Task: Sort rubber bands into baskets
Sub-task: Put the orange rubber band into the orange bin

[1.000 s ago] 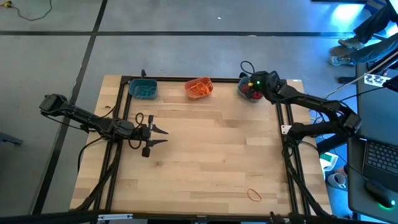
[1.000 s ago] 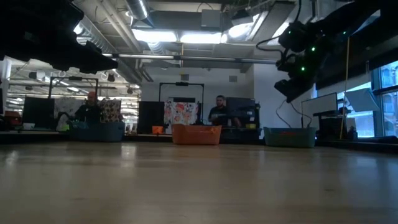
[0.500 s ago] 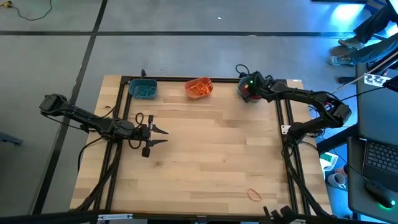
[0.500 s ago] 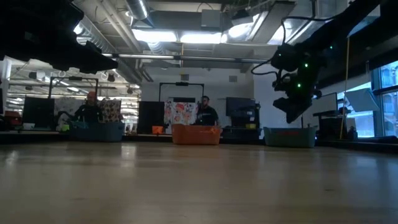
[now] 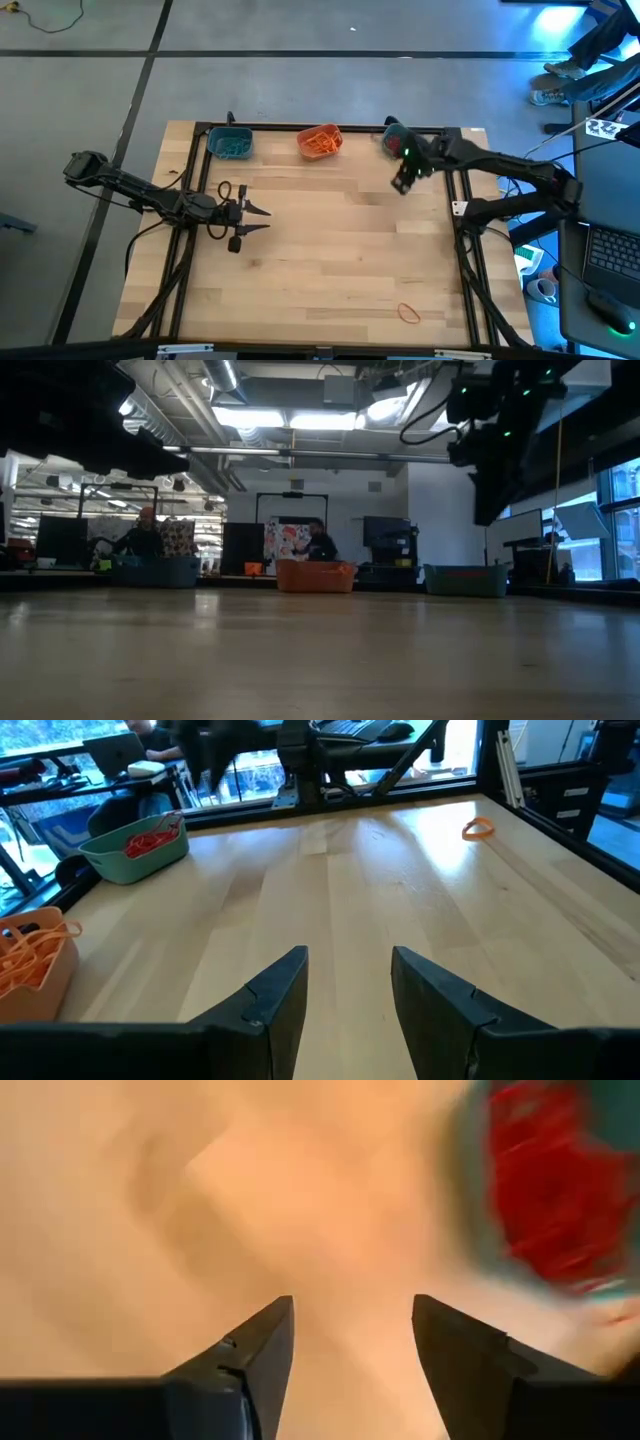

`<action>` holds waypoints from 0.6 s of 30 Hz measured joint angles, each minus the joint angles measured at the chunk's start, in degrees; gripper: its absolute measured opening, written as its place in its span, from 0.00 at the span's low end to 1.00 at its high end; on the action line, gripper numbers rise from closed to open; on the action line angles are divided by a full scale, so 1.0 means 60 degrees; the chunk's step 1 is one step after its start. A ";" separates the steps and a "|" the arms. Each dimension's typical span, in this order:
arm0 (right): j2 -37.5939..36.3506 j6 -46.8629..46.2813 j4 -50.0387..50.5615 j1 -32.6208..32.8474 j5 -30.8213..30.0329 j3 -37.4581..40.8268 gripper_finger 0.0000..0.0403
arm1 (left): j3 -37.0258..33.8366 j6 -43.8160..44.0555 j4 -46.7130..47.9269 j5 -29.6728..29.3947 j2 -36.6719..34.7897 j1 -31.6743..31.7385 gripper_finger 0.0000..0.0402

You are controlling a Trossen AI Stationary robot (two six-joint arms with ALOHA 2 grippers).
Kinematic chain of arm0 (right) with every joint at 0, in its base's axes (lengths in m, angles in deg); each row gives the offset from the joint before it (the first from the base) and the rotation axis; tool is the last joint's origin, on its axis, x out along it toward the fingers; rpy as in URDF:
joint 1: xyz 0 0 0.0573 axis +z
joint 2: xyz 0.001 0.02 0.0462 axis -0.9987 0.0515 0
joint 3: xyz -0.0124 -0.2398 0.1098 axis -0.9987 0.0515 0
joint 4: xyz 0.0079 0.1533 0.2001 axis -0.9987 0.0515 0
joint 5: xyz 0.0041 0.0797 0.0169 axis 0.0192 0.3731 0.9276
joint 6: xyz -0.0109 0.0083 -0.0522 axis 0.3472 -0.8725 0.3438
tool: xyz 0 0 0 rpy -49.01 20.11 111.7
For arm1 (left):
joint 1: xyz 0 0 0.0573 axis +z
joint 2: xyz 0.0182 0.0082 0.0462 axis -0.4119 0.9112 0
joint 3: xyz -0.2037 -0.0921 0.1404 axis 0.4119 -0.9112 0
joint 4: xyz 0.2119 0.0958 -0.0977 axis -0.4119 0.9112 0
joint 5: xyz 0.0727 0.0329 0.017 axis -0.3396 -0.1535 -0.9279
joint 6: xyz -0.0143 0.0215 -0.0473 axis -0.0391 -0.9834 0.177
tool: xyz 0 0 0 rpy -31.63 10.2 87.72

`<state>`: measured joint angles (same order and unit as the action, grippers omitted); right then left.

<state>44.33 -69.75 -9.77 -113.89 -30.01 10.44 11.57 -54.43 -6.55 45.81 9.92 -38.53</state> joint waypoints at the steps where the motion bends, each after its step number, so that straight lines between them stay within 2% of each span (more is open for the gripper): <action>1: -0.0043 -0.0325 0.0188 0.0411 0.0061 0.0072 0.51 | 0.0000 0.0000 0.0026 0.0000 0.0001 -0.0001 0.36; 5: -0.0033 -0.1553 0.0695 0.1958 0.0118 0.0303 0.51 | 0.0000 0.0000 0.0150 0.0000 0.0000 0.0000 0.36; 10: -0.0012 -0.3213 0.0336 0.3744 0.0327 0.0622 0.51 | 0.0000 0.0007 0.0161 0.0000 0.0001 0.0001 0.36; 18: 0.0097 -0.6751 -0.0607 0.7077 0.0580 0.1379 0.51 | 0.0000 0.0007 0.0161 0.0001 0.0001 -0.0002 0.36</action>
<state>44.91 -110.25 -13.42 -71.43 -26.53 18.72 11.57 -54.39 -5.59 45.82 9.93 -38.54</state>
